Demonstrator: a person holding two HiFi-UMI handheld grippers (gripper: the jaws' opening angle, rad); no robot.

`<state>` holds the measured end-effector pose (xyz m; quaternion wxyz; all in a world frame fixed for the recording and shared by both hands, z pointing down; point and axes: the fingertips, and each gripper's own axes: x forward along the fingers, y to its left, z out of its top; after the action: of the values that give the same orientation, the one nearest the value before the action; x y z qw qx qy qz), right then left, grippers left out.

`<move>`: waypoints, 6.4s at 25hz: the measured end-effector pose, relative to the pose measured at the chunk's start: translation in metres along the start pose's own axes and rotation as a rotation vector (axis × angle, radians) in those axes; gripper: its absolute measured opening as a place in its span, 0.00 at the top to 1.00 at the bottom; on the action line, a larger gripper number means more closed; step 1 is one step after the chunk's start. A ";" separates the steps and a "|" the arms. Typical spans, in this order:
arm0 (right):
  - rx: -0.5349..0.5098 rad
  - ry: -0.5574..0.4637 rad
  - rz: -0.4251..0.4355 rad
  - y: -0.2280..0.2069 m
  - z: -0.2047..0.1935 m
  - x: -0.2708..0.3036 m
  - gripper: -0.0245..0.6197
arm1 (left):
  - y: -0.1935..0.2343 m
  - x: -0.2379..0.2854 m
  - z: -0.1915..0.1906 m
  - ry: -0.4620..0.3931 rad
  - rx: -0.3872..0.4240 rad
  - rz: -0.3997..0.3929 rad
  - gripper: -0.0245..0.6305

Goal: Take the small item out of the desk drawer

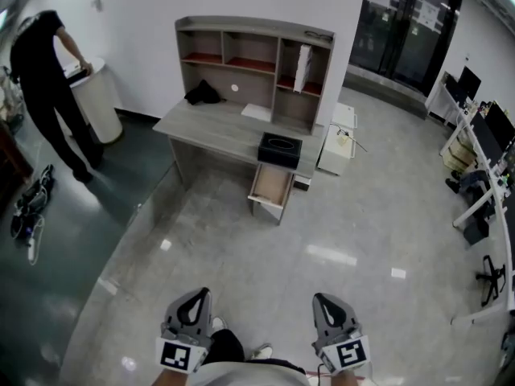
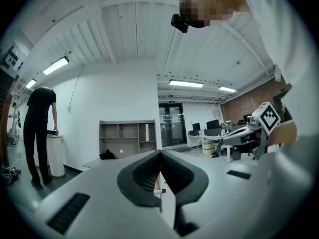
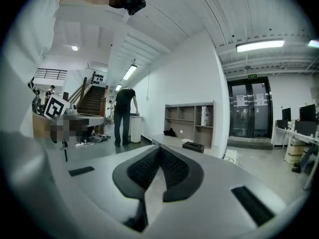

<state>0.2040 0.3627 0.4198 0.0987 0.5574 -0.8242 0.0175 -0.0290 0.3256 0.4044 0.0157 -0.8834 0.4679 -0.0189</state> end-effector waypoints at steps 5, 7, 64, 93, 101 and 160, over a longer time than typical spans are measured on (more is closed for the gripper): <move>-0.020 0.013 0.028 -0.009 0.007 0.049 0.93 | 0.038 0.035 -0.003 0.000 -0.005 0.025 0.94; -0.024 0.015 0.026 -0.013 0.014 0.078 0.93 | 0.056 0.057 -0.006 -0.003 -0.020 0.015 0.94; -0.147 0.477 0.207 -0.177 -0.173 0.517 0.92 | 0.208 0.358 -0.074 0.207 -0.068 -0.001 0.94; -0.539 0.994 0.533 -0.153 -0.426 0.637 0.66 | 0.239 0.287 -0.167 0.464 -0.209 0.341 0.94; -0.533 1.029 0.550 -0.158 -0.434 0.638 0.64 | 0.242 0.292 -0.169 0.474 -0.214 0.345 0.94; -0.150 0.469 0.168 -0.163 -0.065 0.492 0.92 | 0.241 0.305 -0.008 0.051 -0.036 0.025 0.94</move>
<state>0.1865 -0.1403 0.5597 0.3265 0.4590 -0.8210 0.0931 -0.0573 -0.0621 0.4072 -0.0120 -0.8770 0.4793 -0.0328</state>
